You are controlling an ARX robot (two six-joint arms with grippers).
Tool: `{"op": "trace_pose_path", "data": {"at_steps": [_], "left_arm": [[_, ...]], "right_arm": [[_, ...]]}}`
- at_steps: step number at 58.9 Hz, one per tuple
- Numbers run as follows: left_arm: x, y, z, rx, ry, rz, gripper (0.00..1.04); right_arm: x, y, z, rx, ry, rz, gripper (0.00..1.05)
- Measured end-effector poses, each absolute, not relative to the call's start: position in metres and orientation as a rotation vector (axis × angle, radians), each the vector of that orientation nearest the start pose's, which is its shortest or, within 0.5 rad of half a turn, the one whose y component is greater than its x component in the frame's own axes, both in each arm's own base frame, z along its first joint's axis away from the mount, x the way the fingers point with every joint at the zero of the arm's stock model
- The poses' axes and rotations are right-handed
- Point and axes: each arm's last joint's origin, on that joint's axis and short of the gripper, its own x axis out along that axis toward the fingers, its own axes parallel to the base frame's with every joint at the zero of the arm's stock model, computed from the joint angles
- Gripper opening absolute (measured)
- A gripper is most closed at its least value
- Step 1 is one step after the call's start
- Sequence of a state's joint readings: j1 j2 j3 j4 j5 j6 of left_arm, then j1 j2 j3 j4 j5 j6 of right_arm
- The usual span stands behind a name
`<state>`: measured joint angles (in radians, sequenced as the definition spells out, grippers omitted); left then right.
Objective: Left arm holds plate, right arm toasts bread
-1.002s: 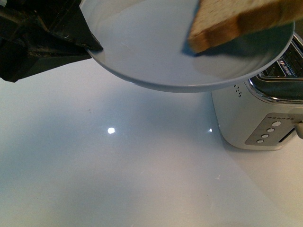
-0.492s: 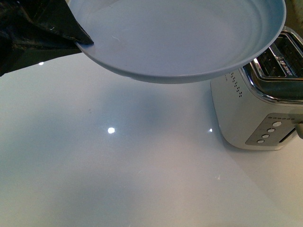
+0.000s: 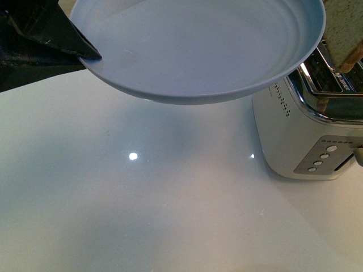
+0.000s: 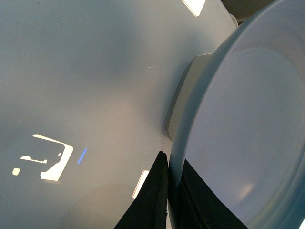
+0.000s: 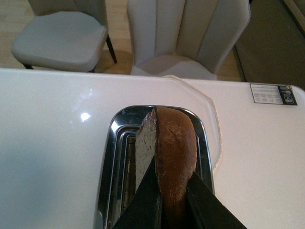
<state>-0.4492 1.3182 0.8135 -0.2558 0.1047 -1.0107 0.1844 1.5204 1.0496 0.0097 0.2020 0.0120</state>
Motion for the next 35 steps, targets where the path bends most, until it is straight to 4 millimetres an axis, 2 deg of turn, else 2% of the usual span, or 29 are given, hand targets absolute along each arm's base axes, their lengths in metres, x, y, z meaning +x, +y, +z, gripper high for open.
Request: {"op": "trace_pose_path", "data": {"at_steps": [16, 35], "left_arm": [[0.239, -0.117, 0.226, -0.809, 0.948, -0.097, 0.03], [0.239, -0.114, 0.223, -0.811, 0.958, -0.091, 0.03]], "right_arm": [[0.341, 0.061, 0.249, -0.052, 0.502, -0.03, 0.03], [0.346, 0.062, 0.241, -0.041, 0.515, -0.034, 0.03]]}}
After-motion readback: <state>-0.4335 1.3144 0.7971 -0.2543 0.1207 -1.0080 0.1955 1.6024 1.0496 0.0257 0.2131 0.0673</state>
